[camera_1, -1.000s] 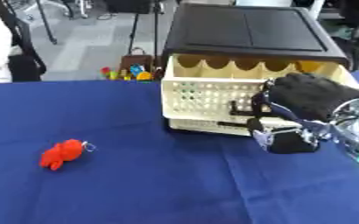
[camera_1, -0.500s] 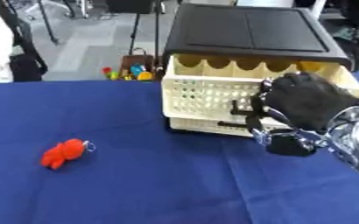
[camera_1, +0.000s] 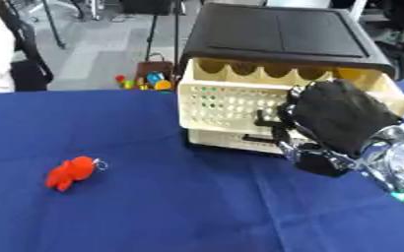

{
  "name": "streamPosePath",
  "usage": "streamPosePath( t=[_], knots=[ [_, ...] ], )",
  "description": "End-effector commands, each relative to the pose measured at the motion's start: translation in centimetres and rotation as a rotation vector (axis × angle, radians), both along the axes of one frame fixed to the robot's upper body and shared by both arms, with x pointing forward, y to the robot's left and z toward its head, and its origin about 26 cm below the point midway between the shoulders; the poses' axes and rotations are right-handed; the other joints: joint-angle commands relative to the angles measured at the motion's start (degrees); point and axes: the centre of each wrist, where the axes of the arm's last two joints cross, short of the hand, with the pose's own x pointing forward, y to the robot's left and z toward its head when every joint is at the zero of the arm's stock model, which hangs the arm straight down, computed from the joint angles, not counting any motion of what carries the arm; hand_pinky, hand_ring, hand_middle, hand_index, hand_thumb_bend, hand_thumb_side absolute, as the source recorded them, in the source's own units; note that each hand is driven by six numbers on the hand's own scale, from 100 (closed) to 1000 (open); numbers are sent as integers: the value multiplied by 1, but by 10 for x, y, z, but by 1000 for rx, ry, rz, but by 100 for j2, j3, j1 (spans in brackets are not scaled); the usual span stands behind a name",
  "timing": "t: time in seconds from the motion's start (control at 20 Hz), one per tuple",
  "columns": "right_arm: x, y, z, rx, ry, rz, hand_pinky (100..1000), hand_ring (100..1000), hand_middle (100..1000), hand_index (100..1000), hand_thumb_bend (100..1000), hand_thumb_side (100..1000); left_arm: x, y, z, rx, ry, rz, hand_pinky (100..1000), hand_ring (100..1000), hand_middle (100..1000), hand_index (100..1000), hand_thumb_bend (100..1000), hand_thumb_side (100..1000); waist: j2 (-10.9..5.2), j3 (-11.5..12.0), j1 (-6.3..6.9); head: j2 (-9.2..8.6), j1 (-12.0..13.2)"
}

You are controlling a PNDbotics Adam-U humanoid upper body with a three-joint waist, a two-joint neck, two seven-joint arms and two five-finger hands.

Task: Pick up objects from table and place into drawer.

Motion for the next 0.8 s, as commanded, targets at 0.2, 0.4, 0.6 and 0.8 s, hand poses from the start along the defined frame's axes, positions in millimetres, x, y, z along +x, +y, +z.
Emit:
streamPosePath(
  t=[0.2, 0.4, 0.6, 0.8],
  knots=[
    [-3, 3, 4, -47, -77, 27, 100, 225, 208, 461, 118, 405, -2, -1, 5, 8, -21, -11, 532, 716, 690, 862, 527, 816, -91, 3, -25, -59, -18],
    [-3, 5, -1, -75, -72, 30, 100, 226, 208, 465, 114, 409, -3, -2, 5, 10, -22, -14, 532, 716, 690, 862, 525, 816, -88, 14, -20, -69, -34],
    [-3, 8, -7, -107, -39, 25, 100, 231, 209, 465, 116, 416, -3, -2, 6, 10, -23, -16, 531, 716, 690, 862, 524, 816, -80, 32, -5, -80, -47],
    [-3, 9, -15, -165, -9, 21, 100, 238, 211, 464, 134, 420, -3, -3, 6, 9, -24, -24, 531, 717, 691, 864, 523, 817, -61, 44, 5, -83, -56]
  ],
)
